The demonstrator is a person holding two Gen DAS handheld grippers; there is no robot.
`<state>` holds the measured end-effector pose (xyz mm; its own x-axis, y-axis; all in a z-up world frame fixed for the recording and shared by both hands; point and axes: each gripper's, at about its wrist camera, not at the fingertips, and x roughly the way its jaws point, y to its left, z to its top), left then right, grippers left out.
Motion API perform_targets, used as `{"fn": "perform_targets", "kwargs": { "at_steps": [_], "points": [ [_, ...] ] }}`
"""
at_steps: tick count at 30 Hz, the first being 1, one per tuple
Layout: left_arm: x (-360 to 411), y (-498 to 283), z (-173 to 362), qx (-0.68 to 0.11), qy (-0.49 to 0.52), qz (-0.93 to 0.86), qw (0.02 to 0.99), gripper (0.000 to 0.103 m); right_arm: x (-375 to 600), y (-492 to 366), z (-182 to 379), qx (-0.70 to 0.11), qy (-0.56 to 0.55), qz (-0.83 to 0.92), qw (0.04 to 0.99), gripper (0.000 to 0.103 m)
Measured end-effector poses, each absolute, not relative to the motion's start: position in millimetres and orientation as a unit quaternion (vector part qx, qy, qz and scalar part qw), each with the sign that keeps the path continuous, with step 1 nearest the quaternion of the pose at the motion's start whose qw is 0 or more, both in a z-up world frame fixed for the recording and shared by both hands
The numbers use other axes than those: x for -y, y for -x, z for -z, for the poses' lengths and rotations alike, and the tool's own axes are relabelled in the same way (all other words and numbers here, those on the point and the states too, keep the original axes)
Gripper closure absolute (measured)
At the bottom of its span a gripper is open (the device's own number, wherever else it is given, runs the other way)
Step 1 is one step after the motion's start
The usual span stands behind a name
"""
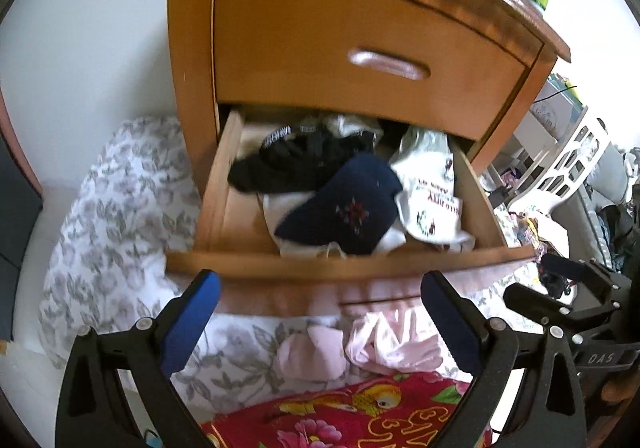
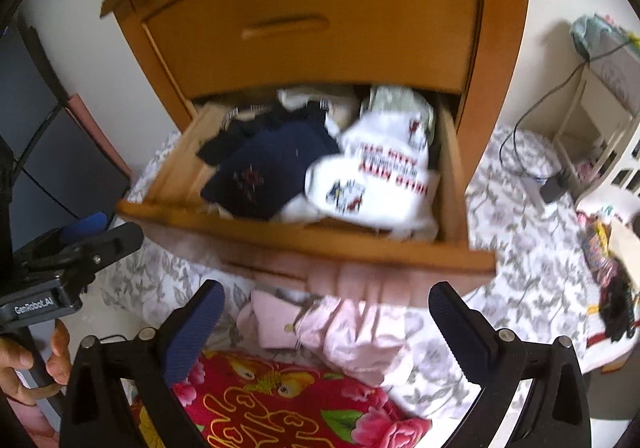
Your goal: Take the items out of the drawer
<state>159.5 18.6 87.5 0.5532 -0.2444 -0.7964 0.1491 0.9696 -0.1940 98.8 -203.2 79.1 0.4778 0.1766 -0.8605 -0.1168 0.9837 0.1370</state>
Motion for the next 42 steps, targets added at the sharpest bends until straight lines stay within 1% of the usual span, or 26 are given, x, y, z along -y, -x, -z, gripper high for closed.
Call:
{"fn": "perform_targets", "kwargs": {
  "at_steps": [7, 14, 19, 24, 31, 34, 36, 42],
  "points": [
    [-17.8, -191.1, -103.1, -0.457, 0.037, 0.115, 0.881, 0.003, 211.6, -126.6, -101.3, -0.489, -0.034, -0.09, 0.867, 0.0],
    [-12.9, -243.5, -97.4, -0.493, 0.018, 0.111, 0.863, 0.003, 223.0, -170.4, -112.3, -0.492, -0.032, -0.079, 0.866, 0.0],
    [-2.1, -271.6, -70.5, -0.541, 0.009, 0.122, 0.832, 0.003, 224.6, -202.2, -91.7, -0.535, -0.042, -0.078, 0.84, 0.0],
    [12.8, -289.2, -47.1, -0.575, -0.007, 0.138, 0.806, 0.003, 217.8, -220.8, -56.2, -0.579, -0.026, -0.078, 0.811, 0.0],
    [33.0, -307.7, -24.6, -0.603, -0.044, 0.15, 0.782, 0.004, 206.6, -233.2, -21.7, -0.612, 0.004, -0.09, 0.786, 0.0],
    [38.9, -312.6, -16.4, -0.612, -0.054, 0.153, 0.774, 0.006, 200.2, -235.3, -10.9, -0.623, 0.024, -0.095, 0.776, 0.0],
    [40.1, -316.9, -12.1, -0.619, -0.05, 0.155, 0.768, 0.011, 194.9, -236.7, -3.4, -0.631, 0.037, -0.097, 0.769, 0.001],
    [40.9, -319.9, -6.0, -0.623, -0.048, 0.157, 0.765, 0.012, 179.9, -240.8, 13.3, -0.646, 0.052, -0.107, 0.754, 0.003]
  ]
}}
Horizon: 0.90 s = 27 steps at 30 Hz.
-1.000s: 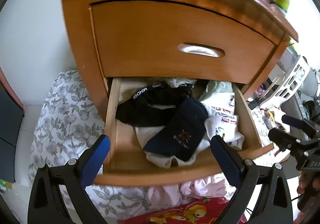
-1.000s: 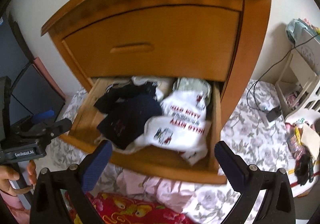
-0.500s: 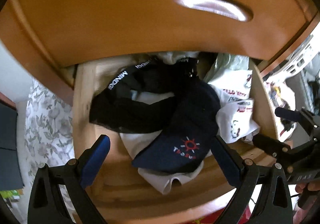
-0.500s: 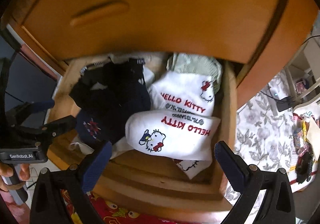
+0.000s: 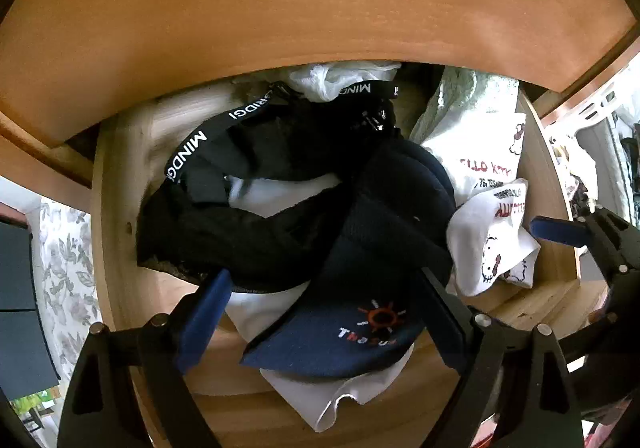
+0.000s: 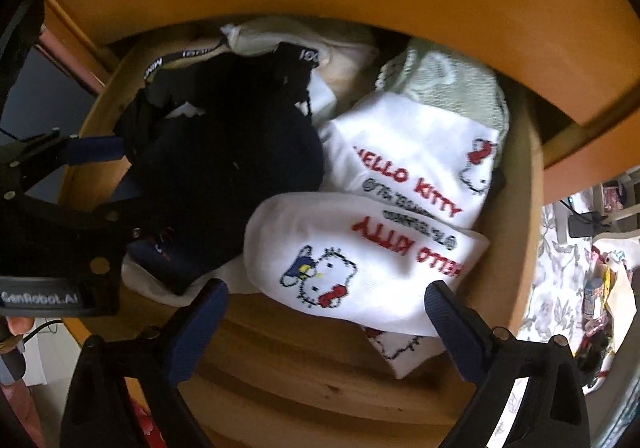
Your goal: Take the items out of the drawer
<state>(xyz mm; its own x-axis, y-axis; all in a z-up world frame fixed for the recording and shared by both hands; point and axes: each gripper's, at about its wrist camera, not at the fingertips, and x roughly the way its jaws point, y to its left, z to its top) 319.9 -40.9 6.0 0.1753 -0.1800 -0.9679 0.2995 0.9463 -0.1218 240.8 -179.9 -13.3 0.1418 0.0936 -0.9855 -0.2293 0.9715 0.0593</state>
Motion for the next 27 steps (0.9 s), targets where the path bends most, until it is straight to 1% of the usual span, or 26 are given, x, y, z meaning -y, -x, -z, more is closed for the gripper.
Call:
{"fn": "perform_targets", "kwargs": {
  "at_steps": [2, 4, 5, 6, 10, 14, 16, 18, 19, 21, 22, 24, 25, 27],
  "points": [
    [40.6, -319.6, -6.0, -0.622, -0.047, 0.158, 0.766, 0.012, 175.4, -242.1, 18.3, -0.65, 0.061, -0.105, 0.75, 0.005],
    [43.2, -319.1, -5.3, -0.621, -0.048, 0.159, 0.766, 0.012, 173.7, -243.8, 22.6, -0.651, 0.072, -0.094, 0.749, 0.01],
    [44.2, -319.5, -4.5, -0.621, -0.048, 0.161, 0.766, 0.012, 174.5, -245.0, 24.8, -0.652, 0.074, -0.087, 0.749, 0.015],
    [44.7, -318.7, -4.9, -0.62, -0.05, 0.162, 0.766, 0.012, 176.2, -245.7, 24.9, -0.652, 0.07, -0.086, 0.75, 0.018],
    [50.2, -318.8, -1.7, -0.622, -0.056, 0.167, 0.763, 0.012, 191.4, -246.6, 19.2, -0.64, 0.075, -0.064, 0.762, 0.019],
    [60.6, -318.9, 3.8, -0.622, -0.064, 0.162, 0.763, 0.012, 211.0, -249.2, 14.7, -0.632, 0.069, -0.036, 0.771, 0.023],
    [64.2, -319.2, 5.1, -0.621, -0.064, 0.161, 0.764, 0.012, 221.6, -250.2, 13.9, -0.631, 0.056, -0.034, 0.773, 0.027],
    [69.0, -317.2, 5.4, -0.618, -0.069, 0.16, 0.767, 0.019, 222.7, -249.9, 15.2, -0.636, 0.041, -0.044, 0.77, 0.028],
    [70.5, -316.2, 4.8, -0.616, -0.071, 0.16, 0.768, 0.02, 221.7, -251.4, 15.2, -0.637, 0.038, -0.048, 0.769, 0.028],
    [73.1, -314.1, 2.0, -0.61, -0.074, 0.162, 0.772, 0.03, 214.1, -252.5, 17.2, -0.639, 0.042, -0.06, 0.765, 0.028],
    [73.6, -312.8, 0.5, -0.608, -0.074, 0.163, 0.774, 0.032, 208.9, -253.3, 18.1, -0.641, 0.043, -0.067, 0.763, 0.028],
    [74.9, -310.9, -2.9, -0.603, -0.074, 0.167, 0.777, 0.041, 194.0, -252.3, 17.7, -0.642, 0.046, -0.073, 0.762, 0.033],
    [75.7, -310.3, -3.7, -0.601, -0.073, 0.17, 0.778, 0.043, 191.8, -252.9, 18.3, -0.642, 0.046, -0.075, 0.762, 0.034],
    [75.9, -309.0, -6.1, -0.599, -0.071, 0.171, 0.779, 0.052, 181.5, -254.8, 22.1, -0.644, 0.043, -0.08, 0.76, 0.046]
  ]
}}
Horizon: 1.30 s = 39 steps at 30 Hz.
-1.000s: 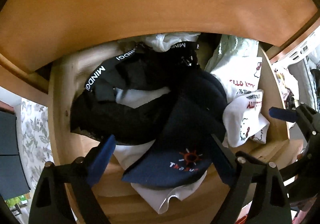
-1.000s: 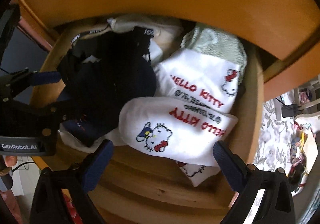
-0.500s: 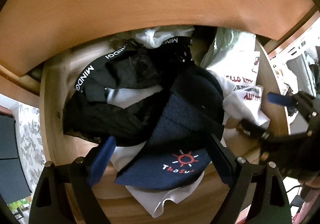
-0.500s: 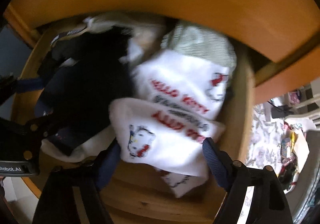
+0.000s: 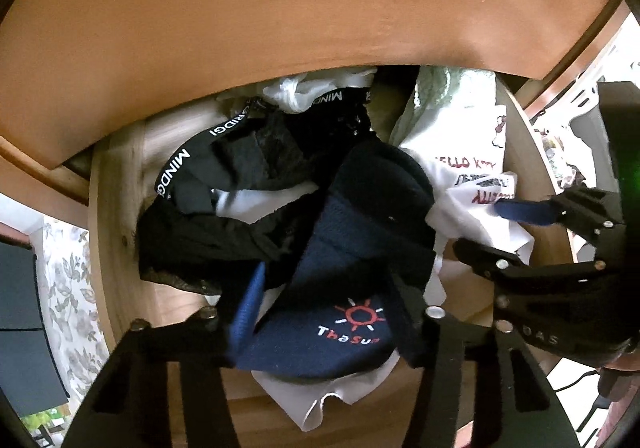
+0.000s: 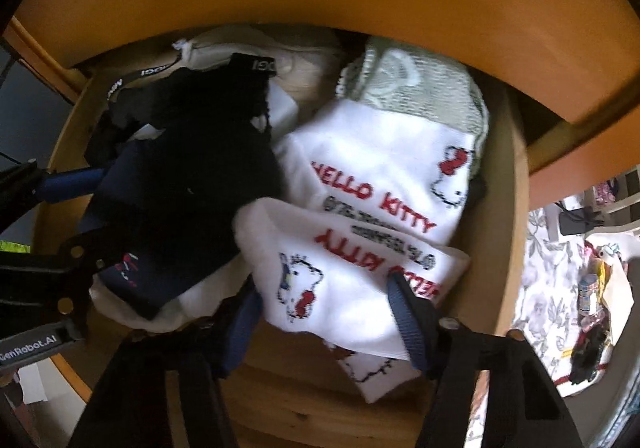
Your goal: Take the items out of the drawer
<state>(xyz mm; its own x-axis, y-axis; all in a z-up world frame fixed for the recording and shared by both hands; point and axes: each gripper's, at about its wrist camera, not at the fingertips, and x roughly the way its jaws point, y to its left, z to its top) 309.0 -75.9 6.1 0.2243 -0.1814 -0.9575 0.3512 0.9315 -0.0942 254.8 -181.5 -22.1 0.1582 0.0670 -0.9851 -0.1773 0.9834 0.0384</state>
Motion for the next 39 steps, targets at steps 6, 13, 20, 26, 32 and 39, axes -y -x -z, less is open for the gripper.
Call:
{"fn": "perform_targets", "kwargs": {
  "at_steps": [6, 13, 20, 26, 32, 39],
  "points": [
    [78.6, -296.5, -18.2, -0.582, -0.07, 0.189, 0.788, 0.074, 172.3, -258.2, 24.8, -0.637, 0.032, -0.078, 0.766, 0.074],
    [75.9, -287.9, -25.8, -0.571, -0.056, 0.226, 0.788, 0.078, 190.7, -255.5, 13.4, -0.617, 0.008, -0.062, 0.784, 0.087],
    [84.7, -295.8, -5.6, -0.59, -0.056, 0.225, 0.774, 0.078, 211.3, -247.7, 7.4, -0.609, -0.015, -0.056, 0.791, 0.089],
    [76.3, -298.0, -3.8, -0.585, -0.027, 0.219, 0.78, 0.085, 231.5, -238.5, -2.3, -0.598, -0.028, -0.056, 0.799, 0.089],
    [54.5, -283.2, -19.4, -0.557, 0.018, 0.224, 0.8, 0.088, 257.5, -222.6, -31.2, -0.577, -0.038, -0.056, 0.814, 0.094],
    [32.6, -265.6, -51.1, -0.511, 0.059, 0.229, 0.827, 0.088, 267.4, -207.2, -61.5, -0.548, -0.042, -0.057, 0.834, 0.096]
  ]
}}
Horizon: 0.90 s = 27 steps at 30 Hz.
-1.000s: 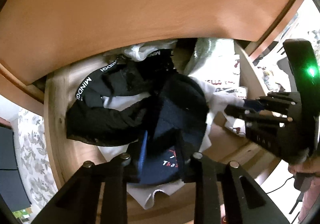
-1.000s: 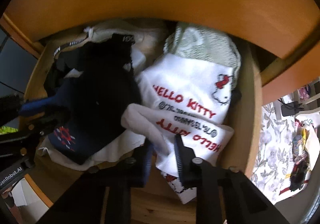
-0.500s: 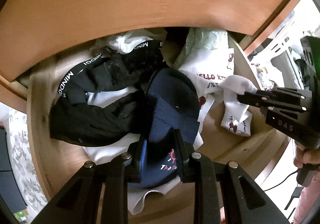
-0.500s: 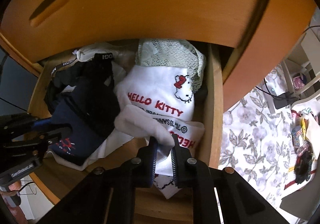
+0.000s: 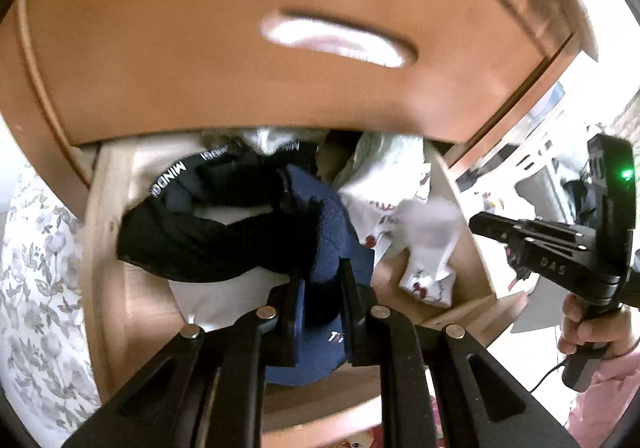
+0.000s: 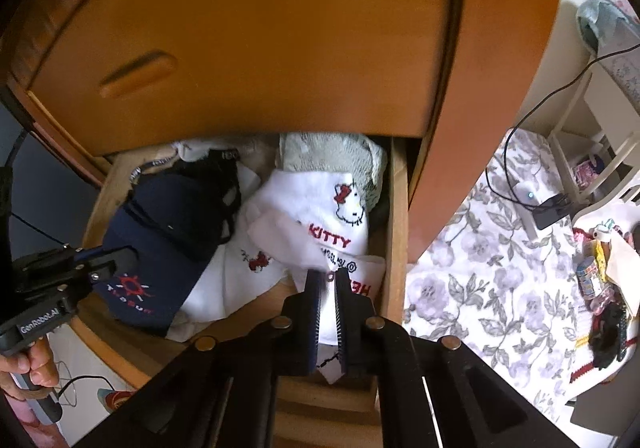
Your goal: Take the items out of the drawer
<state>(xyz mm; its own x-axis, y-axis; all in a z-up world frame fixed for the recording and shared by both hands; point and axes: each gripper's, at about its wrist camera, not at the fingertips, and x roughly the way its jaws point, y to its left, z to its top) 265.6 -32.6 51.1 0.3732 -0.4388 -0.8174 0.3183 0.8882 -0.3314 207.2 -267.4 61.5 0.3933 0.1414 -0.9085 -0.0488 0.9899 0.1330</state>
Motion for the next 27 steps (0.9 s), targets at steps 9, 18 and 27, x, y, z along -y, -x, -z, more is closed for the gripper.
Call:
{"fn": "perform_targets", "kwargs": {
  "at_steps": [9, 18, 27],
  "points": [
    [10.9, -250.6, -67.5, -0.488, 0.092, 0.191, 0.846, 0.088, 250.7, -217.3, -41.4, -0.569, -0.049, -0.074, 0.818, 0.094],
    [-19.3, -247.5, -65.1, -0.474, 0.135, 0.163, 0.855, 0.088, 221.9, -249.0, 2.8, -0.638, -0.03, -0.063, 0.767, 0.039],
    [-26.1, -251.7, -58.0, -0.47, 0.143, 0.172, 0.854, 0.088, 215.2, -278.4, 38.8, -0.697, -0.011, -0.023, 0.717, 0.006]
  ]
}}
